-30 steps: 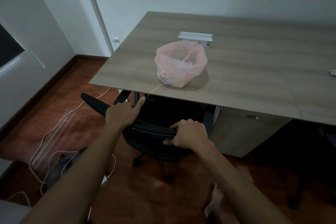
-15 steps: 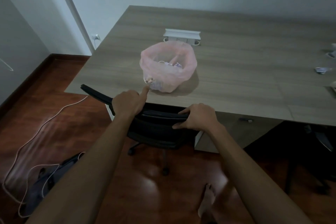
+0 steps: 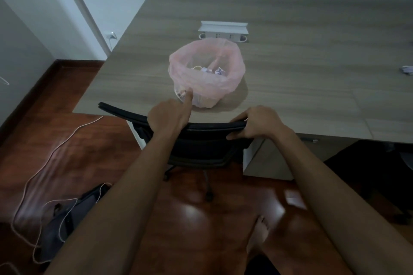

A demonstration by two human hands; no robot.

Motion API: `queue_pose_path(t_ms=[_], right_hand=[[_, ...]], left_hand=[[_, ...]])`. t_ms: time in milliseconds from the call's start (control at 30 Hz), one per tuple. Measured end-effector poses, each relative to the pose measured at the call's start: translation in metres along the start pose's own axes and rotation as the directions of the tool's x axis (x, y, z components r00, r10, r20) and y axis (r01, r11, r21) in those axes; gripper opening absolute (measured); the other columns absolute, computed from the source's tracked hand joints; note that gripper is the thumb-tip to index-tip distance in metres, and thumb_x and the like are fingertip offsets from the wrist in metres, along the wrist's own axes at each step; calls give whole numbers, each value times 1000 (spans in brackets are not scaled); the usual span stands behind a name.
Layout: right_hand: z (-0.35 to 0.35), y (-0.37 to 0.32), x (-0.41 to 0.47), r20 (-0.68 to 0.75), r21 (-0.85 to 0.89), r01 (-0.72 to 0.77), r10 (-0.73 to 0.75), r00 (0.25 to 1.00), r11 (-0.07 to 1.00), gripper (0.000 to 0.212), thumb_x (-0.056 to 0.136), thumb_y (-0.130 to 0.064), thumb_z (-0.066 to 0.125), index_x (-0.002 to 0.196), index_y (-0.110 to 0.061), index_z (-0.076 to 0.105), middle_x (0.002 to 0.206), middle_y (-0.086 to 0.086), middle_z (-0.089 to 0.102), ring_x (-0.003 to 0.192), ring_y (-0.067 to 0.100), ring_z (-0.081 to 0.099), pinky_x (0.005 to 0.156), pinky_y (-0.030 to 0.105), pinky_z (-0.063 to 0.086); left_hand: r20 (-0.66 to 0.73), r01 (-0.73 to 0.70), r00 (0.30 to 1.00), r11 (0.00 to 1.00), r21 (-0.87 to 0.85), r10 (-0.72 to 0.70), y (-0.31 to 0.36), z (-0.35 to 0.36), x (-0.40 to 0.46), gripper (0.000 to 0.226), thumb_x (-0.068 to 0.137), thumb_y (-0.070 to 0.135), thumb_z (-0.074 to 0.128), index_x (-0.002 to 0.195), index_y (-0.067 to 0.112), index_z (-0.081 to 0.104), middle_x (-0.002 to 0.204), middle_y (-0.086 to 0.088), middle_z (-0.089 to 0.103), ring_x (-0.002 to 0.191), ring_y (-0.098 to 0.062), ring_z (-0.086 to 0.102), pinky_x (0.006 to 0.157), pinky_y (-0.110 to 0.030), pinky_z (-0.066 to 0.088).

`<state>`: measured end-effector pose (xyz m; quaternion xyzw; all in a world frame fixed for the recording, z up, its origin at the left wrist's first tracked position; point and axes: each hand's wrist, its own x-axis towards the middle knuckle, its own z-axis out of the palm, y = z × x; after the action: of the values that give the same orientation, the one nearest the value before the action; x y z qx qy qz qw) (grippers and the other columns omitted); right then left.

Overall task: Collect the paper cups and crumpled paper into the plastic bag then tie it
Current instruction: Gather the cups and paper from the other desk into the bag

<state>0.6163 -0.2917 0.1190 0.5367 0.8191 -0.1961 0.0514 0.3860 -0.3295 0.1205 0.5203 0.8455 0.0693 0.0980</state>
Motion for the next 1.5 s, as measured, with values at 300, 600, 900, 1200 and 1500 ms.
queue_pose_path(t_ms=[300, 600, 900, 1200, 1500], right_hand=[[-9, 13, -3, 163, 366, 21, -87, 983, 930, 83, 53, -74, 77, 127, -38, 61, 122, -14, 66, 107, 4, 62, 96, 27, 47], [-41, 56, 63, -100, 706, 64, 10, 995, 706, 34, 84, -45, 70, 99, -15, 75, 88, -4, 72, 73, 9, 62, 56, 15, 44], [-65, 92, 161, -73, 654, -141, 247, 966, 743, 31, 83, -52, 56, 68, -25, 51, 84, 2, 59, 81, 26, 57, 75, 39, 54], [-36, 87, 232, 87, 703, -373, 447, 890, 606, 67, 67, -53, 66, 115, -7, 63, 106, 11, 70, 87, 29, 70, 64, 42, 61], [-105, 143, 237, -219, 851, -177, 639, 737, 495, 16, 73, -19, 70, 60, -25, 63, 68, 1, 72, 69, 24, 72, 73, 44, 60]], left_hand=[[120, -65, 992, 991, 113, 51, -2, 6, 21, 97, 86, 78, 5, 111, 9, 68, 118, -16, 65, 105, -34, 60, 79, -39, 37], [-57, 42, 997, 997, -63, -46, 61, -18, 83, 68, 89, 62, 40, 126, 8, 57, 124, -20, 59, 114, -39, 56, 91, -41, 44], [-148, 66, 987, 998, 22, -62, 109, -26, 153, 60, 89, 48, 57, 131, 5, 53, 130, -18, 54, 122, -37, 49, 96, -43, 43], [-32, 55, 998, 995, 89, -52, 96, -10, 246, 63, 82, 42, 70, 134, 12, 49, 130, -15, 56, 121, -34, 51, 96, -42, 44], [-68, -33, 998, 955, -294, 13, 125, -47, 303, 11, 80, 23, 72, 84, 12, 73, 86, -10, 71, 89, -30, 66, 77, -31, 46]])
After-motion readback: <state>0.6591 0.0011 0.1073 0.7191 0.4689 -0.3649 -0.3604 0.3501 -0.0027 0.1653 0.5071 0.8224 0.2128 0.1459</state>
